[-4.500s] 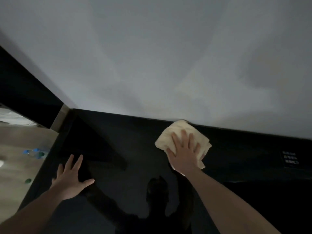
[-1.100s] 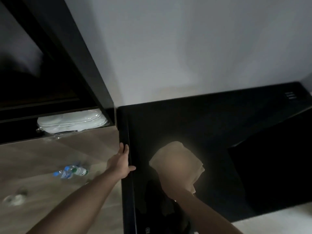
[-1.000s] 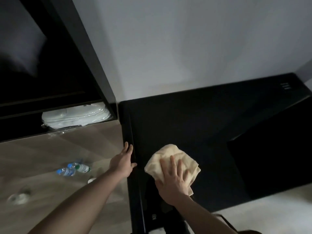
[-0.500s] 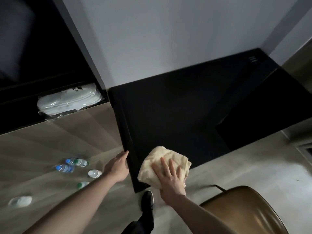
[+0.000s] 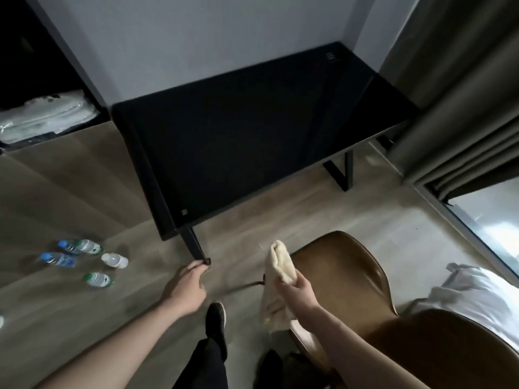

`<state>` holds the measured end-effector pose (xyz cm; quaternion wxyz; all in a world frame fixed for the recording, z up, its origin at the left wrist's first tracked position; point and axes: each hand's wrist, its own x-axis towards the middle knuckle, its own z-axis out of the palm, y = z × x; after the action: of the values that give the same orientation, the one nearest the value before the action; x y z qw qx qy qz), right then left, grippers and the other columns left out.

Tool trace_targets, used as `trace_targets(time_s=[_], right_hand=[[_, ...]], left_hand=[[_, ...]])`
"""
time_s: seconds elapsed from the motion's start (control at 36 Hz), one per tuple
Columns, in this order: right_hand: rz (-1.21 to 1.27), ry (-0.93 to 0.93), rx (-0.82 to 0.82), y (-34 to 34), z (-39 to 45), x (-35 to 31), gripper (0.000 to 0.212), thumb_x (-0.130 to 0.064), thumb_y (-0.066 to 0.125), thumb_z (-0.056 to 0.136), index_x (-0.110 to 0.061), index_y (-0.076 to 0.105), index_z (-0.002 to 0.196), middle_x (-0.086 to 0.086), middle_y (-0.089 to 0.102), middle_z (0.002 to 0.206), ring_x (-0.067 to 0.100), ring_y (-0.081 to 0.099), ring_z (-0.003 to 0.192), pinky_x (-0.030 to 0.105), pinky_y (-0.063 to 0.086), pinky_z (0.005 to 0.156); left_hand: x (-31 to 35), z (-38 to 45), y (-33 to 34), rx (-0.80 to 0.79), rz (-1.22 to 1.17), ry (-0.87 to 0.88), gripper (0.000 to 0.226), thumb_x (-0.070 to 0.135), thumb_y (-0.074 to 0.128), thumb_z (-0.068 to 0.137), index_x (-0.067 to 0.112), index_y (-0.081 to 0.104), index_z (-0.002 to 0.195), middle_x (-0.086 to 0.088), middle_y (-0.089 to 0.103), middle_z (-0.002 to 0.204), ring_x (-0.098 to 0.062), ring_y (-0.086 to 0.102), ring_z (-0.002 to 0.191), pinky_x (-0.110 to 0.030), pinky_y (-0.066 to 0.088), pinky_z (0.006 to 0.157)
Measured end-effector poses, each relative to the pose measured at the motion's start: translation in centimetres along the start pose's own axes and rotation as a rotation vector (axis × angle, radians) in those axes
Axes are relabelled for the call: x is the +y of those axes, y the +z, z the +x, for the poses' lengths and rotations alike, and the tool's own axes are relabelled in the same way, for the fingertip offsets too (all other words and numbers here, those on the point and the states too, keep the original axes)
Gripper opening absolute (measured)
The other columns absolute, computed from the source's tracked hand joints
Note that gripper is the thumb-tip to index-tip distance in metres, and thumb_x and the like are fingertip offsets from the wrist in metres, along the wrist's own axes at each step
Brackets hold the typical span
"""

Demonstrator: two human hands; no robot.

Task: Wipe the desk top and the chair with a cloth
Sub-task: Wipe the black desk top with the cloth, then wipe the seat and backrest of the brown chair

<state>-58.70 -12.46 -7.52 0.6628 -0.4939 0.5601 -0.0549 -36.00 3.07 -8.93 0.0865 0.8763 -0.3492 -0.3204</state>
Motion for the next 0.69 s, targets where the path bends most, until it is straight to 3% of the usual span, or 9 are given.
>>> trace_targets(time_s=[0.14, 0.25, 0.31, 0.36, 0.44, 0.53, 0.58, 0.69], right_hand=[[-0.187, 0.066, 0.27, -5.7, 0.6, 4.7, 0.021, -0.012, 0.066, 0.092, -0.017, 0.068, 0.113, 0.002, 0.072, 0.086, 0.016, 0.068, 0.068, 0.026, 0.054, 0.061], [-0.424, 0.043, 0.394, -8.2, 4.0, 9.1, 0.045, -0.024, 0.067, 0.094, -0.023, 0.056, 0.138, 0.013, 0.072, 0.117, 0.037, 0.069, 0.104, 0.037, 0.054, 0.086], [-0.519, -0.042, 0.4, -8.6, 5.6, 11.6, 0.051, -0.018, 0.065, 0.094, -0.029, 0.053, 0.142, 0.014, 0.065, 0.132, 0.039, 0.062, 0.118, 0.043, 0.052, 0.096], [-0.644, -0.058, 0.358, -8.7, 7.2, 14.2, 0.055, -0.017, 0.064, 0.093, -0.018, 0.053, 0.147, 0.014, 0.056, 0.148, 0.036, 0.051, 0.135, 0.045, 0.043, 0.109], [-0.841, -0.002, 0.199, -8.0, 9.4, 17.6, 0.062, -0.034, 0.056, 0.095, -0.018, 0.044, 0.154, 0.008, 0.039, 0.162, 0.03, 0.035, 0.149, 0.042, 0.028, 0.12], [-0.871, 0.093, 0.098, -7.0, 11.3, 21.1, 0.08, -0.053, 0.063, 0.092, -0.025, 0.03, 0.16, 0.011, 0.02, 0.17, 0.031, 0.017, 0.156, 0.045, 0.022, 0.124], [-0.804, 0.148, 0.143, -6.4, 11.9, 22.7, 0.093, -0.068, 0.06, 0.088, -0.029, 0.021, 0.163, 0.012, 0.01, 0.171, 0.033, 0.009, 0.158, 0.051, 0.02, 0.125], [-0.69, 0.271, 0.298, -5.3, 13.3, 24.5, 0.093, -0.073, 0.052, 0.091, -0.042, 0.004, 0.163, 0.005, -0.003, 0.173, 0.037, 0.004, 0.157, 0.064, 0.023, 0.12]], left_hand=[[3.5, -1.1, 5.1, -0.16, 0.019, 0.114, 0.053, 0.011, 0.045, 0.096, 0.026, 0.049, 0.148, 0.009, 0.032, 0.162, -0.015, 0.032, 0.147, -0.025, 0.028, 0.118], [5.6, 0.6, 8.7, -0.257, 0.061, 0.175, 0.054, 0.012, 0.043, 0.098, 0.025, 0.045, 0.15, 0.009, 0.027, 0.164, -0.015, 0.03, 0.148, -0.027, 0.029, 0.118], [6.0, 1.8, 10.7, -0.293, 0.084, 0.187, 0.054, 0.013, 0.042, 0.098, 0.025, 0.044, 0.151, 0.009, 0.025, 0.164, -0.017, 0.03, 0.148, -0.027, 0.03, 0.117], [6.0, 3.2, 12.6, -0.319, 0.111, 0.194, 0.054, 0.014, 0.042, 0.098, 0.025, 0.044, 0.151, 0.009, 0.026, 0.164, -0.018, 0.032, 0.147, -0.027, 0.031, 0.115], [5.5, 5.7, 15.5, -0.337, 0.13, 0.188, 0.055, 0.016, 0.044, 0.096, 0.025, 0.046, 0.15, 0.008, 0.028, 0.163, -0.019, 0.034, 0.146, -0.028, 0.031, 0.116], [5.1, 7.8, 18.3, -0.368, 0.159, 0.194, 0.055, 0.018, 0.047, 0.095, 0.025, 0.045, 0.15, 0.008, 0.028, 0.163, -0.019, 0.036, 0.145, -0.03, 0.032, 0.117], [5.0, 9.4, 19.8, -0.378, 0.179, 0.193, 0.057, 0.02, 0.048, 0.094, 0.024, 0.043, 0.151, 0.007, 0.027, 0.163, -0.021, 0.037, 0.145, -0.032, 0.032, 0.117], [5.4, 12.8, 22.3, -0.338, 0.169, 0.191, 0.058, 0.028, 0.053, 0.096, 0.021, 0.039, 0.152, 0.002, 0.029, 0.161, -0.024, 0.041, 0.142, -0.035, 0.034, 0.116]])
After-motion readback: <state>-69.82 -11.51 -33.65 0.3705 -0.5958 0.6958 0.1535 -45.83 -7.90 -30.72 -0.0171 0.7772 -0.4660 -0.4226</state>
